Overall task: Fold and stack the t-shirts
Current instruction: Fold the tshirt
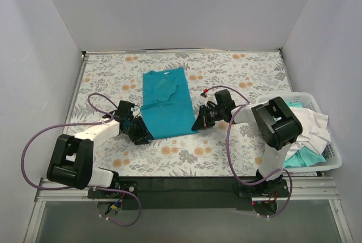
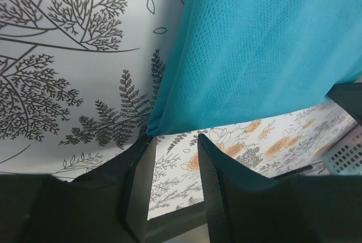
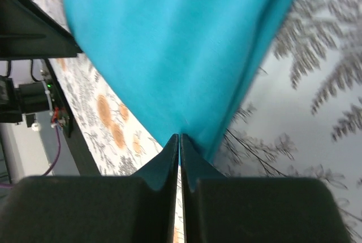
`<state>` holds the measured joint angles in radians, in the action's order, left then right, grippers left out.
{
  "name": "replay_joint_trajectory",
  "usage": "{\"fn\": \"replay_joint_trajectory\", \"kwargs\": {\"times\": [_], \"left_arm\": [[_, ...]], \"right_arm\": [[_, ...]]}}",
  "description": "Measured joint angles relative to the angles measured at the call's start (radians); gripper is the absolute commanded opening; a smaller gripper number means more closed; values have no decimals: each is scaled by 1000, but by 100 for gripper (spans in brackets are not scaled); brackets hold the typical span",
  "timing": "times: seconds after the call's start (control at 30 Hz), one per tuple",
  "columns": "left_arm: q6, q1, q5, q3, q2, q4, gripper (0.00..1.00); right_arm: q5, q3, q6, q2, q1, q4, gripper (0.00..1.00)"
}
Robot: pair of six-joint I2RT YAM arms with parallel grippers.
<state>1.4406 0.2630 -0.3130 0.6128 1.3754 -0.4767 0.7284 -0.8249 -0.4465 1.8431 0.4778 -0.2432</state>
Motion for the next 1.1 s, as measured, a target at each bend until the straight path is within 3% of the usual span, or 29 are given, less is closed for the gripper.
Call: {"fn": "replay_joint_trajectory", "kwargs": {"times": [0.1,0.23,0.37,0.4,0.5,0.6,0.87,1.1], "left_arm": [[8,-1,13,7,0,-12,38],[14,-1,50,29,-44,-63,51],[28,1,117,66,-139,-117,62],[30,2,128,71,-153,-123,65],[42,24,162,82,-156,-137,66],[55,65,198,89,-114,-152,66],[67,133,278,132,-14,-167,56],[57,137,306,138,25,-158,47]], "right_arm": [[-4,23,5,-3,-3,-2,8],[-27,35,21,-45,-3,14,14],[-101,34,71,-155,8,102,32],[-130,32,84,-186,15,131,41],[-226,11,121,-262,44,219,56],[-347,-16,146,-309,85,298,62],[-565,-31,157,-320,175,430,65],[-623,-36,138,-303,220,457,56]]}}
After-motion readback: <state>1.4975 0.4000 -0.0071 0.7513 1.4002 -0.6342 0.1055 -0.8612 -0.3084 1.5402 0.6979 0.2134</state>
